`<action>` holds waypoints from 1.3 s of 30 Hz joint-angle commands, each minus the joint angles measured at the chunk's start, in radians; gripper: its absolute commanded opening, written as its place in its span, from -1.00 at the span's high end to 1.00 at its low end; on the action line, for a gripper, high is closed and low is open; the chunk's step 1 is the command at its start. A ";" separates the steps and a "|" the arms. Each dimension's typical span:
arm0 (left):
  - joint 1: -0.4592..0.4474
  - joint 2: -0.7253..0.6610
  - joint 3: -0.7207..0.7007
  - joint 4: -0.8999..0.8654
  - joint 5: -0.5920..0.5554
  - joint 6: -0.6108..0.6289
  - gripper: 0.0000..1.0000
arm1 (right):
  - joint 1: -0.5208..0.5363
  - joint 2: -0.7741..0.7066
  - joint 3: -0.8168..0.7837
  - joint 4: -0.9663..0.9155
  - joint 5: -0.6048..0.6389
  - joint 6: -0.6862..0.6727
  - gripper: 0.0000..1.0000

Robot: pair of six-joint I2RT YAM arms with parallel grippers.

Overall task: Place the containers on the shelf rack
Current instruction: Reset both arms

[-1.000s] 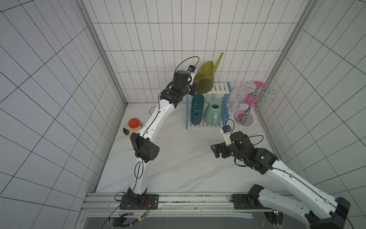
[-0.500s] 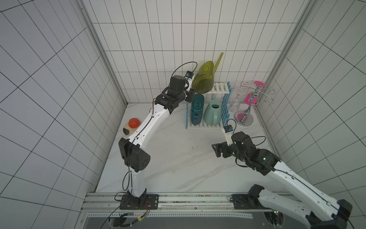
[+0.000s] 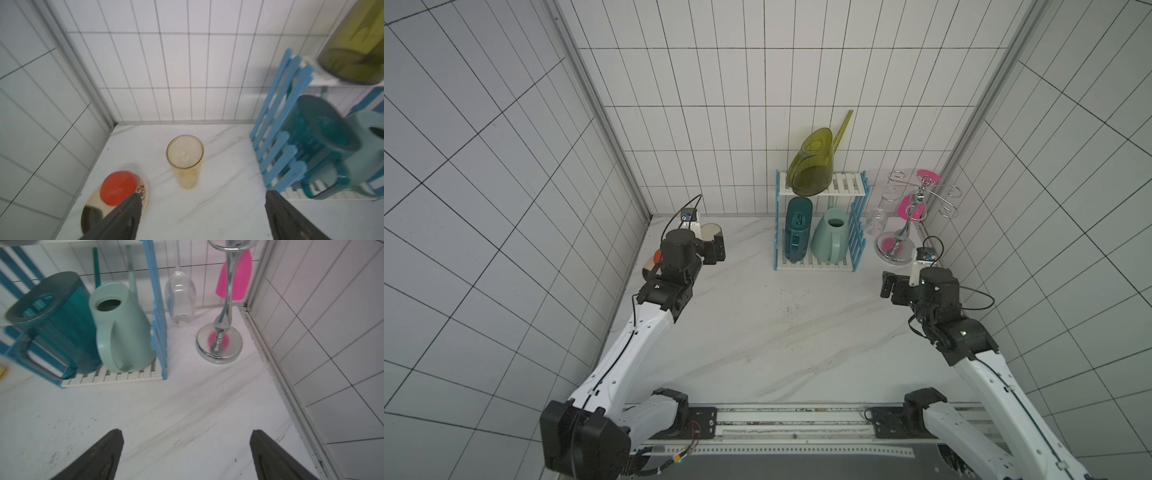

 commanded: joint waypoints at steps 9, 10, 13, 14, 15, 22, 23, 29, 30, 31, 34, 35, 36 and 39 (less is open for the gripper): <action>0.136 0.213 -0.396 0.699 -0.053 0.034 -0.97 | -0.351 0.239 -0.394 0.808 -0.042 -0.023 -0.98; 0.142 0.248 -0.406 0.757 -0.033 0.045 -0.97 | -0.367 0.278 -0.405 0.870 -0.048 -0.017 -0.98; 0.172 0.363 -0.430 0.883 0.028 0.039 -0.97 | -0.381 0.430 -0.413 1.046 -0.095 -0.018 -0.98; 0.186 0.394 -0.460 0.955 0.056 0.033 -0.97 | -0.383 0.469 -0.408 1.070 -0.126 -0.027 -0.98; 0.199 0.416 -0.486 1.034 0.072 0.026 -0.97 | -0.382 0.512 -0.416 1.134 -0.153 -0.028 -0.98; 0.208 0.426 -0.483 1.019 0.082 0.015 -0.97 | -0.283 0.740 -0.407 1.377 -0.196 -0.159 -0.98; 0.208 0.423 -0.466 0.977 0.074 0.011 -0.96 | -0.260 0.726 -0.364 1.269 -0.181 -0.177 -0.98; 0.209 0.426 -0.456 0.965 0.071 0.008 -0.97 | -0.293 0.740 -0.309 1.167 -0.223 -0.142 -0.98; 0.209 0.427 -0.458 0.969 0.070 0.009 -0.96 | -0.293 0.738 -0.306 1.158 -0.223 -0.142 -0.98; 0.209 0.427 -0.457 0.966 0.069 0.008 -0.96 | -0.293 0.734 -0.303 1.145 -0.224 -0.142 -0.98; 0.204 0.426 -0.460 0.970 0.062 0.012 -0.96 | -0.293 0.735 -0.305 1.152 -0.223 -0.142 -0.98; 0.202 0.426 -0.461 0.973 0.057 0.013 -0.97 | -0.293 0.734 -0.304 1.146 -0.224 -0.142 -0.98; 0.201 0.428 -0.459 0.972 0.054 0.013 -0.96 | -0.293 0.735 -0.305 1.151 -0.224 -0.141 -0.98; 0.201 0.431 -0.454 0.966 0.053 0.013 -0.96 | -0.294 0.735 -0.304 1.150 -0.224 -0.142 -0.98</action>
